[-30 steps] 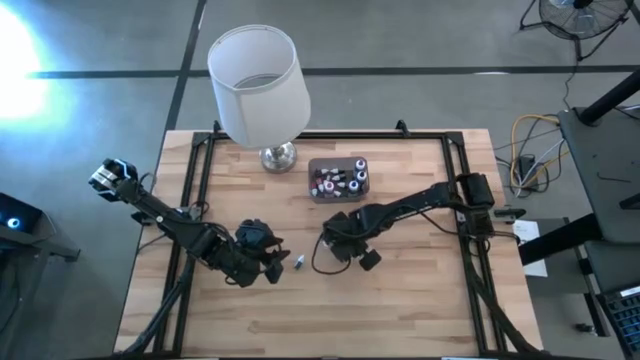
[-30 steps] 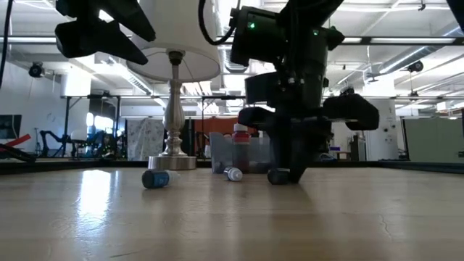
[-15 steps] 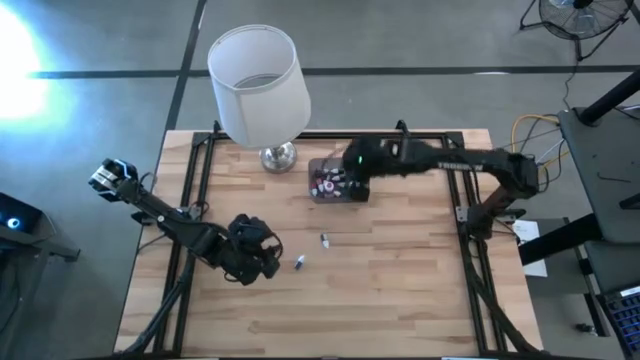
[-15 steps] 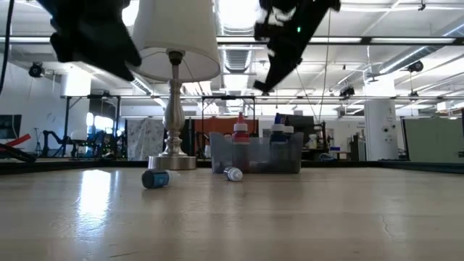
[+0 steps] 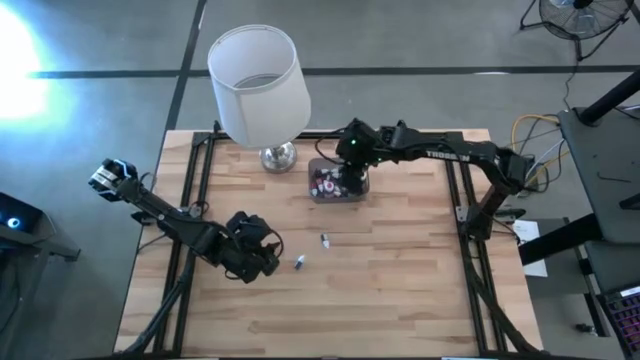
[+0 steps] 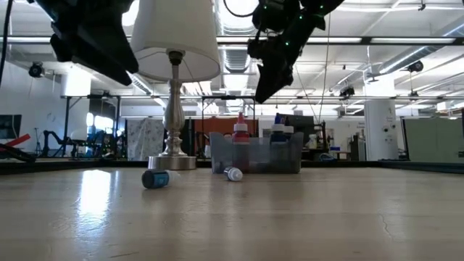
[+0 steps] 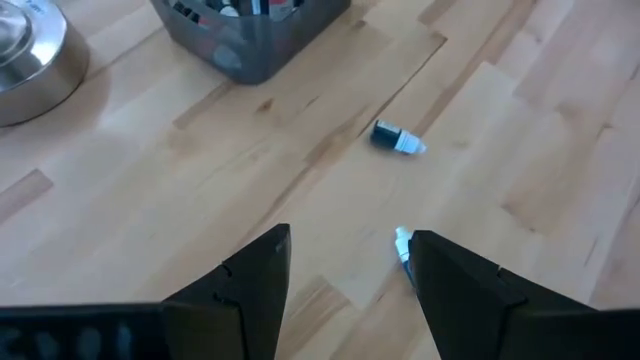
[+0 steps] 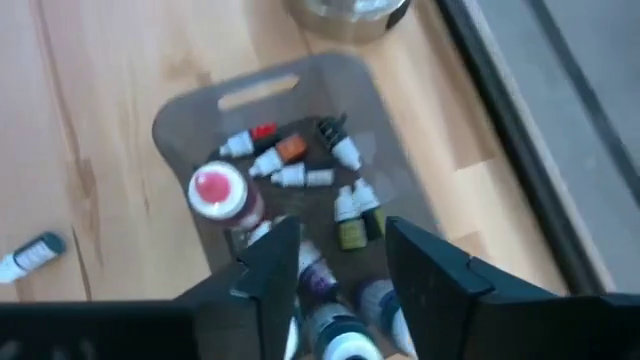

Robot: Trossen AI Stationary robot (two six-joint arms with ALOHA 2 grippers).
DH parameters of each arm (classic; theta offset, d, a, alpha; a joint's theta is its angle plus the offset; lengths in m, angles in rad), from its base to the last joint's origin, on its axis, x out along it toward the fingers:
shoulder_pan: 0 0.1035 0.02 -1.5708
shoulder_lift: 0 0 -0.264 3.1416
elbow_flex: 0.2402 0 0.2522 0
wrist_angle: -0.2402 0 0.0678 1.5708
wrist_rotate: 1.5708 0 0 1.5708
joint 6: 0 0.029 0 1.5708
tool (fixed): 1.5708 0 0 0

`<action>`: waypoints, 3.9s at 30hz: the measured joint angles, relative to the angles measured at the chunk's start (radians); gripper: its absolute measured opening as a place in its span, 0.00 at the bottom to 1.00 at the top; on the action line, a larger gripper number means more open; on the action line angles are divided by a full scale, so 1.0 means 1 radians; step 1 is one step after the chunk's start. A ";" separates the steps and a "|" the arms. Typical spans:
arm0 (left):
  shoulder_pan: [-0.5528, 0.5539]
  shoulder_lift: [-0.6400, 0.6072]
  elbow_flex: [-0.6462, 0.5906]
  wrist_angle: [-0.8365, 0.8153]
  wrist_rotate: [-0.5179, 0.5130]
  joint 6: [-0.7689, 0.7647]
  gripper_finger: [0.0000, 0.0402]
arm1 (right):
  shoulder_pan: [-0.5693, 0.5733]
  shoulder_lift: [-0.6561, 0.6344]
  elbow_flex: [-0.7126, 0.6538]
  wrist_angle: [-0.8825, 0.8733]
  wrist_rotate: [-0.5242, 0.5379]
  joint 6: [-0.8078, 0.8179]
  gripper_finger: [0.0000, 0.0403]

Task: Pick & Place food coloring
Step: Put the small light blue food coloring bottle into the bin

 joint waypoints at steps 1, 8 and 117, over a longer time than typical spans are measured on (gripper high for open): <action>0.000 0.000 0.001 0.004 0.000 0.000 0.46 | 0.001 -0.004 0.007 0.000 0.000 -0.001 0.38; 0.000 0.000 0.001 0.018 0.000 0.000 0.46 | 0.003 -0.022 0.026 -0.001 0.002 -0.009 0.45; 0.221 0.332 0.089 0.294 0.532 -0.160 0.44 | 0.538 -0.069 -0.208 -0.335 0.054 0.790 0.39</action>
